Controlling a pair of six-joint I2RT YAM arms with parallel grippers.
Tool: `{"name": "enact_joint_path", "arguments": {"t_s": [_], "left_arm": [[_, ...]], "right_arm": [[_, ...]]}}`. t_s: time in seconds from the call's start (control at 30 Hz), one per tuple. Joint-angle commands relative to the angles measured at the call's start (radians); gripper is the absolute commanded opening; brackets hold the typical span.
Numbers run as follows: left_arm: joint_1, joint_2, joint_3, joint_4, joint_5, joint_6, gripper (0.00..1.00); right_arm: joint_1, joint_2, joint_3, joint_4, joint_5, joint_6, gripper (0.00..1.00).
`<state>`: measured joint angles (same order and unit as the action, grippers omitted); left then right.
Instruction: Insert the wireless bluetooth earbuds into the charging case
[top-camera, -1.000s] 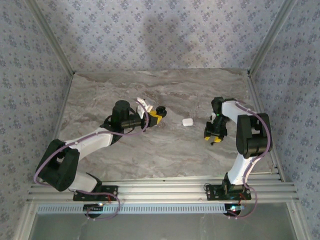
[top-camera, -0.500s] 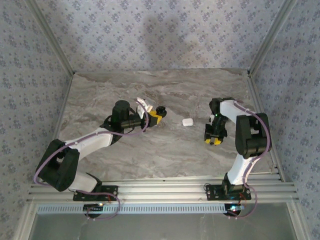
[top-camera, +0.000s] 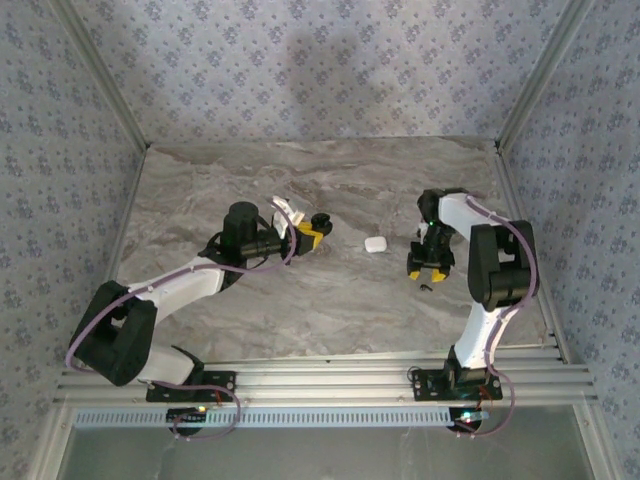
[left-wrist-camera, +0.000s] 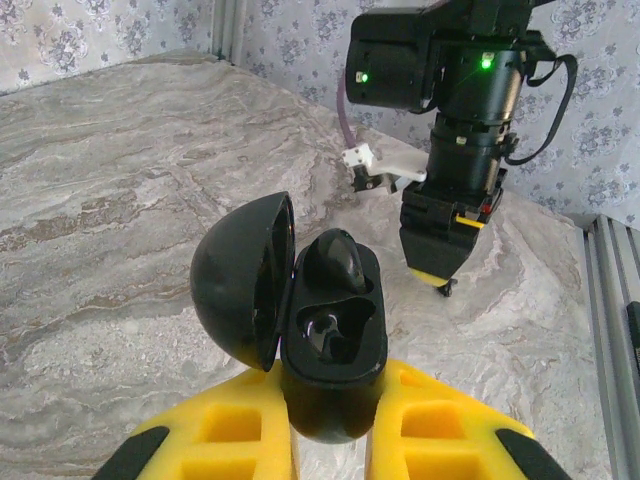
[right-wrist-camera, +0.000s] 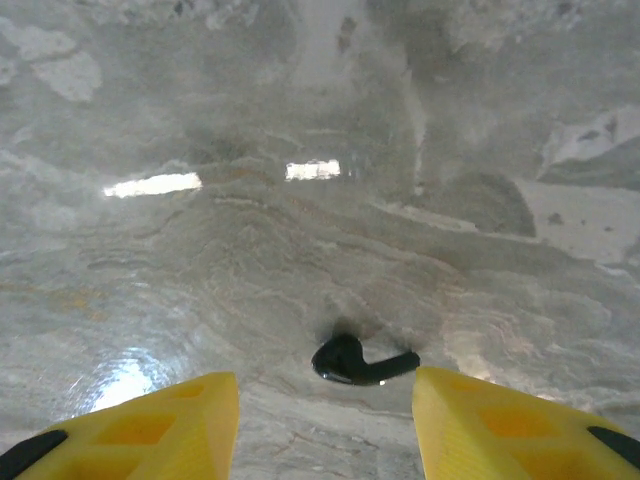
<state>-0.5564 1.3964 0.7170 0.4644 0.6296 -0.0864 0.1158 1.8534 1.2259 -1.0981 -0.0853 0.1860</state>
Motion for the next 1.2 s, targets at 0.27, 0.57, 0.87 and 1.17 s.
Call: {"name": "enact_joint_path", "arguments": {"t_s": [0.27, 0.57, 0.87, 1.17], "left_arm": [[0.006, -0.033, -0.003, -0.007, -0.004, 0.015, 0.15], [0.005, -0.038, -0.007, -0.006, -0.005, 0.012, 0.15], [0.005, -0.046, -0.008, -0.010, -0.008, 0.016, 0.14], [0.006, -0.050, -0.011, -0.015, -0.012, 0.019, 0.15]], "right_arm": [[-0.006, 0.018, -0.081, 0.004, -0.020, -0.008, 0.48], [0.001, -0.043, -0.078, -0.005, -0.069, 0.018, 0.41], [-0.014, -0.037, 0.010, -0.086, 0.035, 0.006, 0.41], [-0.017, 0.017, 0.011, -0.040, 0.012, -0.006, 0.37]]}}
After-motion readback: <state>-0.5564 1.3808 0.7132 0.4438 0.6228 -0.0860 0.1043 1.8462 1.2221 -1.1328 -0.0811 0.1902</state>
